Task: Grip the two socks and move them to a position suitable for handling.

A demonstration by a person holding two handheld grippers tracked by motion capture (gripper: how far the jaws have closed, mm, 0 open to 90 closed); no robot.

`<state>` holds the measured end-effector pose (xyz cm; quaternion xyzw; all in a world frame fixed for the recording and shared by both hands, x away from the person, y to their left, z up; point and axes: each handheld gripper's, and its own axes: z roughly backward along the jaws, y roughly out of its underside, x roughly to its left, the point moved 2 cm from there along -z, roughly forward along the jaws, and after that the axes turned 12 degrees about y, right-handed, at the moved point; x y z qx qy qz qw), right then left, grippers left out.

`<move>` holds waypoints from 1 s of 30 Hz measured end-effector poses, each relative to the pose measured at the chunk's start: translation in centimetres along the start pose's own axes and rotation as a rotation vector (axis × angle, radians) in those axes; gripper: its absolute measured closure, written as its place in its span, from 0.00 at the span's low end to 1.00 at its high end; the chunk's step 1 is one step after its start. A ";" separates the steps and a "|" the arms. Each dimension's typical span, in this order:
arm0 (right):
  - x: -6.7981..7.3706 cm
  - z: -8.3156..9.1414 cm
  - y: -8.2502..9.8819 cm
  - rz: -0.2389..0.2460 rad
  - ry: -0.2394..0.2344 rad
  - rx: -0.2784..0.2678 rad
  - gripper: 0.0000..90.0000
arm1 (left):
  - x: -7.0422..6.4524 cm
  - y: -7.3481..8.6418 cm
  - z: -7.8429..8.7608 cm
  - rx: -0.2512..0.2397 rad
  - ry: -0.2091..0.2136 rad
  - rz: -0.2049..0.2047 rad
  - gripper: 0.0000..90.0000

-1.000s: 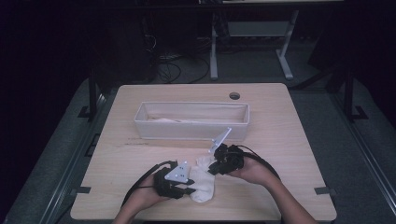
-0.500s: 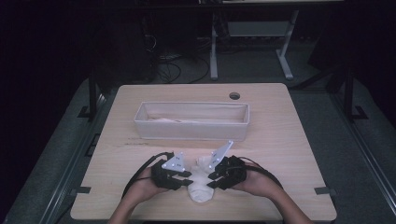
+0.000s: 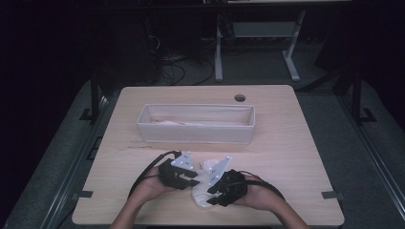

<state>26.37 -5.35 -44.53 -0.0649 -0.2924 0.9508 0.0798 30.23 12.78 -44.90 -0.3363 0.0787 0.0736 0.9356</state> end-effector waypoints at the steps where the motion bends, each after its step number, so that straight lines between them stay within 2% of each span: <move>1: 0.1 -0.1 0.0 0.003 0.000 0.001 0.70 | 0.0 -0.1 -0.1 -0.005 0.001 0.005 0.75; 10: 0.7 -0.9 -0.5 0.040 -0.011 0.013 0.68 | 0.6 -0.7 -0.5 0.016 0.005 0.004 0.75; 22: 1.2 -2.1 -0.5 0.068 -0.013 0.044 0.67 | 1.0 -0.4 -1.2 0.065 0.016 0.007 0.75; 27: 1.2 -1.7 -0.7 0.067 -0.003 0.026 0.67 | 0.9 -0.3 -1.4 0.069 0.019 0.011 0.74; 30: 1.3 -1.8 -0.9 0.078 -0.003 0.033 0.67 | 0.9 -0.3 -1.4 0.071 0.019 0.015 0.74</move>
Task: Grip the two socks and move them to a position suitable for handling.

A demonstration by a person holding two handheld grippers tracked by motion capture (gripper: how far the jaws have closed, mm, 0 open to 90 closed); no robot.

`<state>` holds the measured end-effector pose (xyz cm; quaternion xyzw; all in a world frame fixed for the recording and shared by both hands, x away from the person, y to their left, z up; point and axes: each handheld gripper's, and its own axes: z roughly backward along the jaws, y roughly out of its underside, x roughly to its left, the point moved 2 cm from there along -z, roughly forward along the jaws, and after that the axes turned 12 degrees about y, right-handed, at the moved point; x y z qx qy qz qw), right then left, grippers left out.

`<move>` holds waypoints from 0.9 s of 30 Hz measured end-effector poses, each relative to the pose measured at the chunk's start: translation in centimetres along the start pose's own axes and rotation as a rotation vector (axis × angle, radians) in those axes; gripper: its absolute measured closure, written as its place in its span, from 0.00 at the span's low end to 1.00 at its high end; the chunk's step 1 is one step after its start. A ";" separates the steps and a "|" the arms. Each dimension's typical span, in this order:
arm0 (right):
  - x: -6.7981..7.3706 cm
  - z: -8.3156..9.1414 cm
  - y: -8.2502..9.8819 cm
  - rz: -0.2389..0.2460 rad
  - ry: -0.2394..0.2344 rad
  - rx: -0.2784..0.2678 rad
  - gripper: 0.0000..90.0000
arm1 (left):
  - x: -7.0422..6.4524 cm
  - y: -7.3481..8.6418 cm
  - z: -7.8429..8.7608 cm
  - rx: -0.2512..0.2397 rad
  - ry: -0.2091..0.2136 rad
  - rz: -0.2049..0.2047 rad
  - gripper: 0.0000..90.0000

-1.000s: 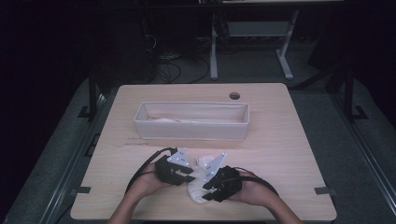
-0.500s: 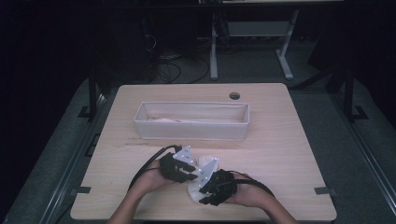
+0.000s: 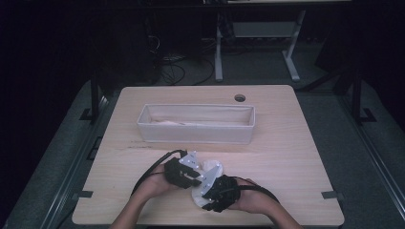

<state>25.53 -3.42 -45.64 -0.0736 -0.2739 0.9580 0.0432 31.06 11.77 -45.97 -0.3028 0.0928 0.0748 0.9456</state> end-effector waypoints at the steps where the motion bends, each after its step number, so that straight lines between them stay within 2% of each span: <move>1: 0.0 -0.1 0.0 0.002 0.002 0.005 0.67 | 0.0 0.0 0.0 0.002 0.002 0.002 0.74; 13: 0.1 -0.8 0.2 0.003 -0.001 0.005 0.69 | 0.1 0.5 -0.1 0.007 0.005 0.005 0.73; 22: 0.4 -0.8 0.4 0.034 0.036 0.006 0.79 | -0.2 0.8 -0.2 0.007 0.008 0.010 0.73; 27: 0.5 -0.7 0.5 0.040 0.025 0.001 0.85 | -0.4 0.9 -0.2 0.001 0.015 0.012 0.73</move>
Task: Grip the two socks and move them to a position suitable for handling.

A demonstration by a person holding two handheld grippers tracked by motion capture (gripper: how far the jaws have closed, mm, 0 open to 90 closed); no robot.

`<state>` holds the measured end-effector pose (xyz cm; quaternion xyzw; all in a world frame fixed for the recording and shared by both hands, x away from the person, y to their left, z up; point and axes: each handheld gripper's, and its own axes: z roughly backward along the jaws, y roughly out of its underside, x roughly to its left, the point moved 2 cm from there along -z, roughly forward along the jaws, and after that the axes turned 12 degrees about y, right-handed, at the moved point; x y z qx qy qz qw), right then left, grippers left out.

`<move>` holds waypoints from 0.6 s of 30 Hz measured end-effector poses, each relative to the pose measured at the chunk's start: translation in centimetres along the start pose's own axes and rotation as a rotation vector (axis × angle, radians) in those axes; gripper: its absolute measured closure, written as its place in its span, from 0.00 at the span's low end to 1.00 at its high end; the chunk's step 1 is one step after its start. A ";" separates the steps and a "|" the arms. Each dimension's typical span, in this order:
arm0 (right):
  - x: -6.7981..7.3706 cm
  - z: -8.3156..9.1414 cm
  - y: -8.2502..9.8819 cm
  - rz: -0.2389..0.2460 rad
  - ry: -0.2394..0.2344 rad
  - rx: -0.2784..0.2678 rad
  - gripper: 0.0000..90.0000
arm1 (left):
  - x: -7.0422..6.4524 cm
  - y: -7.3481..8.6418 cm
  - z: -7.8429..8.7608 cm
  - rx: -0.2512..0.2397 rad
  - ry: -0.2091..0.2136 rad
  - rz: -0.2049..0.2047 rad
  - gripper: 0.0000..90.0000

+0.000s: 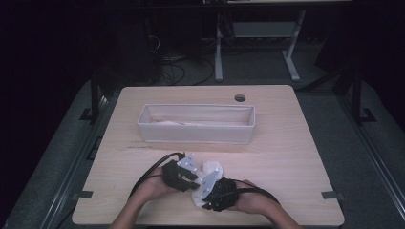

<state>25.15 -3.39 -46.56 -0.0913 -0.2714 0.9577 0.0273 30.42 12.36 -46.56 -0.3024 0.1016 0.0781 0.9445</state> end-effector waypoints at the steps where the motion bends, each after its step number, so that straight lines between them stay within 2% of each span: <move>1: 0.0 0.0 0.0 0.001 -0.003 0.000 0.86 | 0.0 0.0 0.0 -0.002 0.000 -0.001 0.73; 8: 0.2 0.1 0.2 0.008 -0.031 -0.004 0.88 | -0.6 -0.2 -0.1 0.010 0.004 -0.021 0.73; 13: 0.4 0.3 0.3 0.010 -0.060 -0.005 0.88 | -0.7 -0.8 0.1 -0.012 -0.007 -0.039 0.73; 18: 0.7 0.5 0.6 -0.009 -0.086 -0.014 0.89 | -0.7 -1.4 0.2 -0.028 -0.009 -0.048 0.75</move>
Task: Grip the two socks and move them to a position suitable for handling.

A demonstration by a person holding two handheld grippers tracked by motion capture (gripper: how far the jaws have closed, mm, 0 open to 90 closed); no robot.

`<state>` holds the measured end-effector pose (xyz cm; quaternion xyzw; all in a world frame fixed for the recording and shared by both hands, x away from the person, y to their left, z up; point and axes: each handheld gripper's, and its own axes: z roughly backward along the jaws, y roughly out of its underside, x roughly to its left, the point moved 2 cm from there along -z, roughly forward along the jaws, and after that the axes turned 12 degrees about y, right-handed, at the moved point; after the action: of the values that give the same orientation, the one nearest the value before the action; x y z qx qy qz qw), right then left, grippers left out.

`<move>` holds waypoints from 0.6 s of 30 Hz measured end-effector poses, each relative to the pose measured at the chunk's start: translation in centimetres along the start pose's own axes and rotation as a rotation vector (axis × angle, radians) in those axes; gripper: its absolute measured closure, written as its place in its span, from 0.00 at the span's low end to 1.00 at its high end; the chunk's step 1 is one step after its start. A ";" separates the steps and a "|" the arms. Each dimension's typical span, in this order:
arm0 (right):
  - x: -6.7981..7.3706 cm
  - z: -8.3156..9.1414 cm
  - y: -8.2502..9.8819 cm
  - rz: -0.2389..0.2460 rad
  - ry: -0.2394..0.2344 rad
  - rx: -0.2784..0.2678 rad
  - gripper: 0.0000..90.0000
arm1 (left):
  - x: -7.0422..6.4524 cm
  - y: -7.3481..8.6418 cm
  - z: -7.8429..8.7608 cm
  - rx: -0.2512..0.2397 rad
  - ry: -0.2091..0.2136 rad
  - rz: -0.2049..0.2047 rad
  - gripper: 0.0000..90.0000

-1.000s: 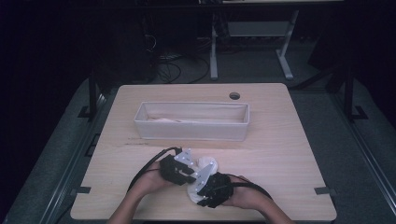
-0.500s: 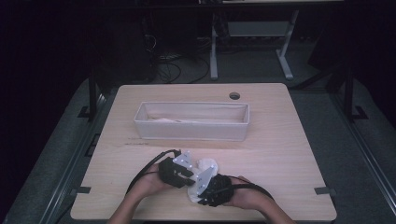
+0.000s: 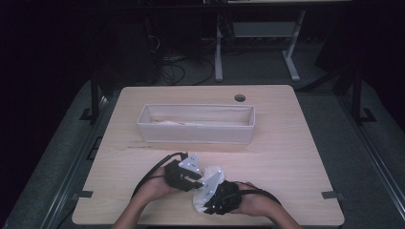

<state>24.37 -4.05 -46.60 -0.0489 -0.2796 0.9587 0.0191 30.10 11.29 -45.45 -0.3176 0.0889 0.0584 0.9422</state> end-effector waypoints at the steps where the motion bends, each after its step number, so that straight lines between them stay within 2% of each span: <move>1: 0.0 0.0 0.0 -0.001 -0.006 -0.003 0.89 | 0.0 -0.1 -0.1 0.000 0.000 0.000 0.75; 9: 0.4 0.5 0.3 0.001 -0.019 -0.004 0.89 | 0.0 -0.5 -0.6 0.005 0.014 -0.005 0.75; 12: 0.6 0.9 0.3 -0.012 -0.023 -0.003 0.89 | 0.1 -0.5 -0.8 0.016 0.020 -0.006 0.75; 18: 0.6 1.8 0.0 -0.006 -0.019 -0.027 0.89 | -0.1 -0.5 -1.0 0.021 0.022 -0.003 0.75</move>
<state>23.58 -4.98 -45.14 -0.0390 -0.2926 0.9553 0.0188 29.93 10.28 -45.93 -0.3083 0.0992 0.0526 0.9447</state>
